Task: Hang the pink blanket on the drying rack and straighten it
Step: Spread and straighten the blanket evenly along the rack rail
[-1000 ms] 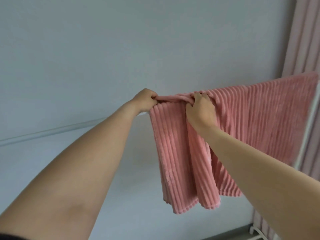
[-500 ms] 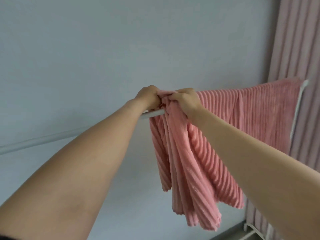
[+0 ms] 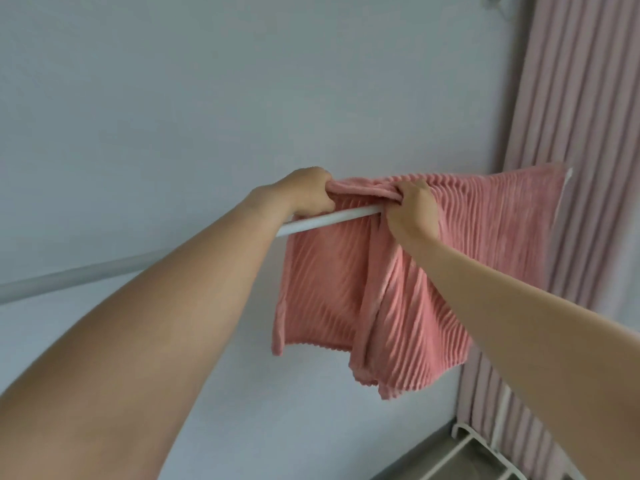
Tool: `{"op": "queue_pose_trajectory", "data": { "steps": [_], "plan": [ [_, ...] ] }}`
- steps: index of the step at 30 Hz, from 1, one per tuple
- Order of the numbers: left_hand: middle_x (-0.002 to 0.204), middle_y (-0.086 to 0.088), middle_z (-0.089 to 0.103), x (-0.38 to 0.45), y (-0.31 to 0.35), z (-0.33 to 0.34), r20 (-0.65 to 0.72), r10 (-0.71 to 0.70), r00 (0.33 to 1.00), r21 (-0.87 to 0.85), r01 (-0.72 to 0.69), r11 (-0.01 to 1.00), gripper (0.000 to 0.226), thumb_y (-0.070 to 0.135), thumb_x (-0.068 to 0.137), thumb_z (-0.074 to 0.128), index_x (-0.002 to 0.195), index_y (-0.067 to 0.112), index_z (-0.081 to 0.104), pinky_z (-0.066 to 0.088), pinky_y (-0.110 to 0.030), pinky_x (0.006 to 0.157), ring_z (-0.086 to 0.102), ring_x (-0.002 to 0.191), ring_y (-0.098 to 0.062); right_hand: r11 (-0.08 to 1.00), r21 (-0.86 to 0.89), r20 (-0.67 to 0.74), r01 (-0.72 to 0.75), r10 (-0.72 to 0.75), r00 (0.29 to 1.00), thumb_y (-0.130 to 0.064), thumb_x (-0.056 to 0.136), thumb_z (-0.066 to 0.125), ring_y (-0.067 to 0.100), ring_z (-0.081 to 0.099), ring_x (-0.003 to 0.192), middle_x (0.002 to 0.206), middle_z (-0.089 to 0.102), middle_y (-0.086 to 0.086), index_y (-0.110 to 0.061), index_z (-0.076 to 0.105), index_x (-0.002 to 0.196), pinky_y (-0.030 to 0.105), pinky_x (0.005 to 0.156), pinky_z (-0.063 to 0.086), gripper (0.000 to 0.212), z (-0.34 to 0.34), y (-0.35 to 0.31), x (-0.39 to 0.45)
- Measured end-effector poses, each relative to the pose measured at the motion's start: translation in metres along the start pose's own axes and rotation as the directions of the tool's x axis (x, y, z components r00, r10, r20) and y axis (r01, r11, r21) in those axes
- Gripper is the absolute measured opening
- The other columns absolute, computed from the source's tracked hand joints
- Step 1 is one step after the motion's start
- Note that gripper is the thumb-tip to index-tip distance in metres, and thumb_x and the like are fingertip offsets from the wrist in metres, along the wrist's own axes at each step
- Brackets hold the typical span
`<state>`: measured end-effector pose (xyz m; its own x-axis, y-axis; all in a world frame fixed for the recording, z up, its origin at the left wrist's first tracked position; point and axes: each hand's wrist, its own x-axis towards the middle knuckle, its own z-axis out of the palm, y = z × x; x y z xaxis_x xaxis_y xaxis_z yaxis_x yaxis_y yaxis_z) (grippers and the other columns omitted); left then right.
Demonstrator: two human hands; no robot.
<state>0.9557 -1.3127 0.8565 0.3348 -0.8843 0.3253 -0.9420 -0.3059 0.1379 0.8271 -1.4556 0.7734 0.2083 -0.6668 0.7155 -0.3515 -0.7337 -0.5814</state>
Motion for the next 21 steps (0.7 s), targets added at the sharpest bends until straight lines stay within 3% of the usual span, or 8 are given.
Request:
{"op": "queue_pose_trajectory", "data": {
  "steps": [3, 4, 6, 8, 12, 17, 19, 21],
  "plan": [
    [0.094, -0.007, 0.065, 0.002, -0.008, 0.014, 0.081, -0.085, 0.993, -0.015, 0.086, 0.996, 0.026, 0.028, 0.095, 0.048, 0.100, 0.008, 0.065, 0.042, -0.030, 0.069, 0.060, 0.085, -0.025, 0.937, 0.197, -0.050, -0.289, 0.304, 0.951, -0.013, 0.075, 0.043, 0.026, 0.066, 0.095, 0.096, 0.072, 0.005, -0.014, 0.071, 0.093, 0.030, 0.076, 0.049, 0.034, -0.009, -0.045, 0.003],
    [0.093, -0.006, 0.065, 0.001, -0.009, 0.017, 0.051, -0.083, 0.995, 0.001, 0.083, 0.997, 0.031, 0.036, 0.094, 0.049, 0.100, 0.010, 0.064, 0.043, -0.030, 0.071, 0.060, 0.085, -0.026, 0.933, 0.247, -0.057, -0.262, 0.284, 0.957, -0.009, 0.076, 0.042, 0.021, 0.067, 0.093, 0.092, 0.073, 0.002, -0.014, 0.072, 0.091, 0.028, 0.077, 0.050, 0.034, -0.010, -0.064, -0.001],
    [0.083, 0.000, 0.063, 0.003, -0.013, 0.021, -0.048, -0.010, 0.999, 0.072, 0.014, 0.997, 0.034, 0.047, 0.085, 0.055, 0.094, 0.015, 0.063, 0.044, -0.030, 0.069, 0.063, 0.082, -0.025, 0.940, 0.341, 0.002, 0.002, -0.003, 1.000, -0.002, 0.071, 0.041, 0.013, 0.068, 0.086, 0.080, 0.073, -0.008, -0.014, 0.073, 0.081, 0.027, 0.079, 0.052, 0.035, -0.011, -0.099, -0.018],
    [0.084, 0.005, 0.063, -0.001, -0.014, 0.020, -0.129, 0.058, 0.990, 0.015, -0.056, 0.998, 0.030, 0.039, 0.075, 0.056, 0.097, 0.022, 0.065, 0.046, -0.029, 0.069, 0.065, 0.086, -0.024, 0.921, 0.365, 0.063, 0.138, -0.172, 0.983, -0.002, 0.072, 0.045, 0.010, 0.067, 0.085, 0.080, 0.072, -0.012, -0.016, 0.074, 0.083, 0.029, 0.082, 0.054, 0.034, -0.008, -0.108, -0.035],
    [0.088, 0.002, 0.070, -0.012, -0.021, 0.012, -0.179, 0.039, 0.983, -0.405, -0.110, 0.908, 0.020, 0.016, 0.081, 0.064, 0.097, 0.024, 0.073, 0.050, -0.028, 0.073, 0.064, 0.082, -0.015, 0.965, 0.258, -0.043, -0.047, 0.060, 0.997, -0.017, 0.083, 0.056, 0.016, 0.059, 0.090, 0.101, 0.065, -0.002, -0.014, 0.061, 0.107, 0.031, 0.078, 0.046, 0.025, -0.009, -0.071, -0.045],
    [0.093, -0.008, 0.070, -0.029, -0.021, 0.010, -0.302, -0.019, 0.953, -0.204, -0.045, 0.978, 0.024, 0.000, 0.084, 0.049, 0.088, 0.009, 0.072, 0.045, -0.030, 0.074, 0.061, 0.089, -0.026, 0.989, 0.141, 0.066, 0.038, -0.048, 0.997, -0.030, 0.084, 0.063, 0.024, 0.054, 0.086, 0.110, 0.054, 0.003, -0.011, 0.047, 0.115, 0.034, 0.069, 0.041, 0.039, 0.009, -0.046, -0.076],
    [0.094, -0.010, 0.070, -0.037, -0.019, 0.006, -0.306, -0.022, 0.952, -0.119, -0.015, 0.993, 0.024, 0.001, 0.083, 0.047, 0.090, 0.007, 0.069, 0.048, -0.034, 0.076, 0.061, 0.090, -0.030, 0.994, 0.108, 0.120, 0.026, -0.039, 0.992, -0.032, 0.086, 0.056, 0.020, 0.055, 0.078, 0.102, 0.060, -0.002, -0.016, 0.048, 0.122, 0.033, 0.065, 0.042, 0.040, 0.012, -0.042, -0.081],
    [0.094, -0.008, 0.070, -0.048, -0.021, 0.003, -0.278, 0.003, 0.961, -0.048, -0.017, 0.999, 0.019, 0.007, 0.085, 0.049, 0.090, 0.009, 0.067, 0.048, -0.034, 0.077, 0.061, 0.090, -0.029, 0.999, 0.048, 0.156, 0.006, -0.014, 0.988, -0.032, 0.089, 0.050, 0.021, 0.060, 0.071, 0.084, 0.063, -0.003, -0.015, 0.058, 0.111, 0.030, 0.059, 0.039, 0.030, 0.015, -0.037, -0.082]
  ]
}}
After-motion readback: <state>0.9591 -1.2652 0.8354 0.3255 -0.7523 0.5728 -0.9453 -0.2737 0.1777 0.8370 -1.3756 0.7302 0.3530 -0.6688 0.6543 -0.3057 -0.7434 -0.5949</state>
